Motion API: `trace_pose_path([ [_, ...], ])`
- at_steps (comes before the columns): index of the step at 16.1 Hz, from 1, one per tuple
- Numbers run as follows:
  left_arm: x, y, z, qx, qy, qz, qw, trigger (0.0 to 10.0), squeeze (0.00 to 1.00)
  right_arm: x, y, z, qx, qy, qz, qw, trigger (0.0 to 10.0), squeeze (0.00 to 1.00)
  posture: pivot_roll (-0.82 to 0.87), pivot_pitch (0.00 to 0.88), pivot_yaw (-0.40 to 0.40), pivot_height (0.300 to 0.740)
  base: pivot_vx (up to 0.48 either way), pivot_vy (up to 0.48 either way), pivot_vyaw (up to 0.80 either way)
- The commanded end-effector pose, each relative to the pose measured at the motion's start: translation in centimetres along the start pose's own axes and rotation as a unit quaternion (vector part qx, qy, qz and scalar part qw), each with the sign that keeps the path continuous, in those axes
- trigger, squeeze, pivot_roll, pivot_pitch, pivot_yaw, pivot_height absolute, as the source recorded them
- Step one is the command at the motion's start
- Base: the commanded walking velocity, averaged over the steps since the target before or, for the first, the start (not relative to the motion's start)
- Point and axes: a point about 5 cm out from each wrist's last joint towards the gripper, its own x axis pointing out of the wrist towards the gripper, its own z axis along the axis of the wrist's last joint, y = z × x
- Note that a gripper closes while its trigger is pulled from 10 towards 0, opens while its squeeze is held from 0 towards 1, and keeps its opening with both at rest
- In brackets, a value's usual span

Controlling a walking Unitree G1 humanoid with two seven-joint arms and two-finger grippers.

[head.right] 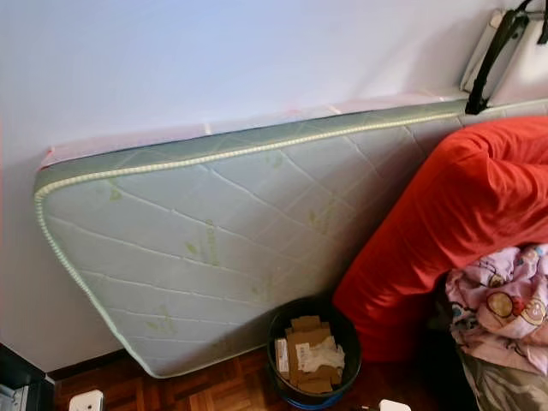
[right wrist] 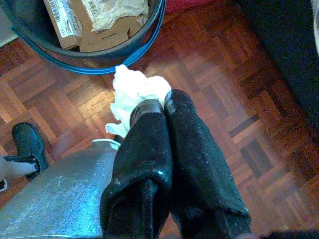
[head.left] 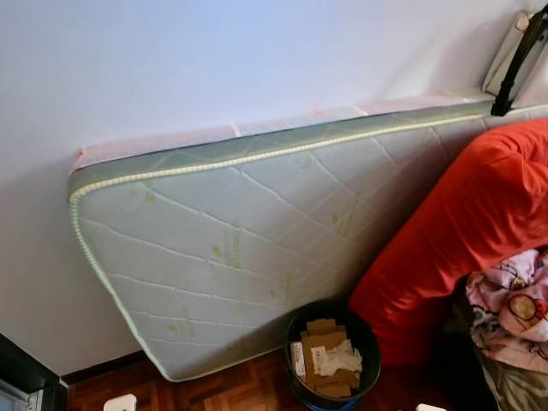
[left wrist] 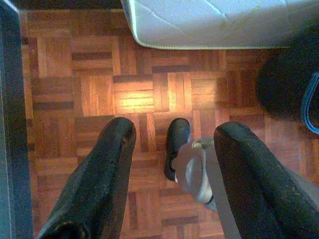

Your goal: Clean up the room

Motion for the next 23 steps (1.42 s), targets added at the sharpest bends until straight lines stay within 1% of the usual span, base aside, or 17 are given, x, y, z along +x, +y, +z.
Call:
trace_pose_path([
  [1,-0.1,-0.2,-0.4,-0.003,0.006,-0.002,1.000,10.0,0.00,0.0,-0.3,0.3,0.006,-0.006,-0.004,1.000,10.0,0.00,0.02,0.000,-0.067,0.740,0.000,0.000,0.00],
  [3,-0.1,-0.1,-0.3,-0.007,0.004,0.001,1.000,10.0,0.00,0.0,-0.2,0.3,0.006,-0.007,-0.002,1.000,10.0,0.00,0.02,0.000,-0.069,0.740,0.133,0.000,0.00],
  [6,-0.1,0.1,-0.2,-0.008,0.001,0.007,1.000,10.0,0.00,0.1,0.0,0.4,-0.009,-0.004,0.003,1.000,10.0,0.00,0.02,0.000,-0.062,0.740,0.307,0.000,0.00],
  [8,-0.1,0.2,-0.2,-0.007,0.001,0.010,1.000,10.0,0.00,0.1,0.1,0.4,-0.014,-0.005,0.008,1.000,10.0,0.00,0.02,0.000,-0.061,0.740,0.309,0.000,0.69],
  [9,-0.1,0.2,-0.1,-0.004,0.002,0.010,1.000,10.0,0.00,0.1,0.1,0.4,-0.008,-0.004,0.008,1.000,10.0,0.00,0.02,0.000,-0.059,0.740,0.307,0.000,0.80],
  [11,0.0,0.2,-0.1,-0.004,0.002,0.011,1.000,10.0,0.00,0.1,0.2,0.4,0.001,-0.005,0.009,1.000,10.0,0.00,0.03,0.000,-0.059,0.740,0.313,0.000,0.00],
  [14,0.0,0.2,-0.1,-0.003,0.001,0.012,1.000,10.0,0.00,0.1,0.2,0.6,-0.004,-0.011,0.014,1.000,10.0,0.00,0.02,0.000,-0.059,0.740,0.312,0.000,0.00],
  [15,0.0,0.2,-0.1,-0.003,0.001,0.012,1.000,10.0,0.00,0.1,0.2,0.7,-0.007,-0.015,0.016,1.000,10.0,0.00,0.02,0.000,-0.059,0.740,0.000,0.000,0.00],
  [18,-0.1,0.3,0.1,-0.009,-0.011,0.012,1.000,10.0,0.00,0.1,0.4,1.3,-0.021,-0.050,0.032,0.998,10.0,0.00,0.02,0.000,-0.053,0.740,0.000,0.000,0.00],
  [19,-0.1,0.4,0.3,-0.014,-0.022,0.010,1.000,10.0,0.00,0.0,0.5,1.6,-0.024,-0.068,0.043,0.996,10.0,0.00,0.02,0.000,-0.049,0.740,0.000,0.000,0.00],
  [20,-0.2,0.4,0.3,-0.016,-0.028,0.011,0.999,10.0,0.00,-0.1,0.5,1.6,-0.021,-0.076,0.046,0.996,10.0,0.00,0.02,0.000,-0.048,0.740,0.000,0.000,0.00],
  [21,-0.2,0.5,0.5,-0.019,-0.042,0.013,0.999,10.0,0.00,1.2,3.4,8.6,-0.031,-0.153,0.064,0.986,10.0,0.00,0.03,0.015,-0.047,0.740,0.000,0.000,0.00],
  [22,-0.3,0.6,0.6,-0.022,-0.054,0.014,0.998,10.0,0.00,1.3,5.4,13.3,-0.031,-0.204,0.073,0.976,10.0,0.00,0.03,0.031,-0.048,0.740,0.000,0.000,0.00],
  [23,-0.4,0.6,0.6,-0.027,-0.064,0.011,0.998,10.0,0.00,1.2,5.5,14.0,-0.025,-0.220,0.068,0.973,10.0,0.00,0.04,0.042,-0.051,0.740,0.000,0.000,0.00],
])
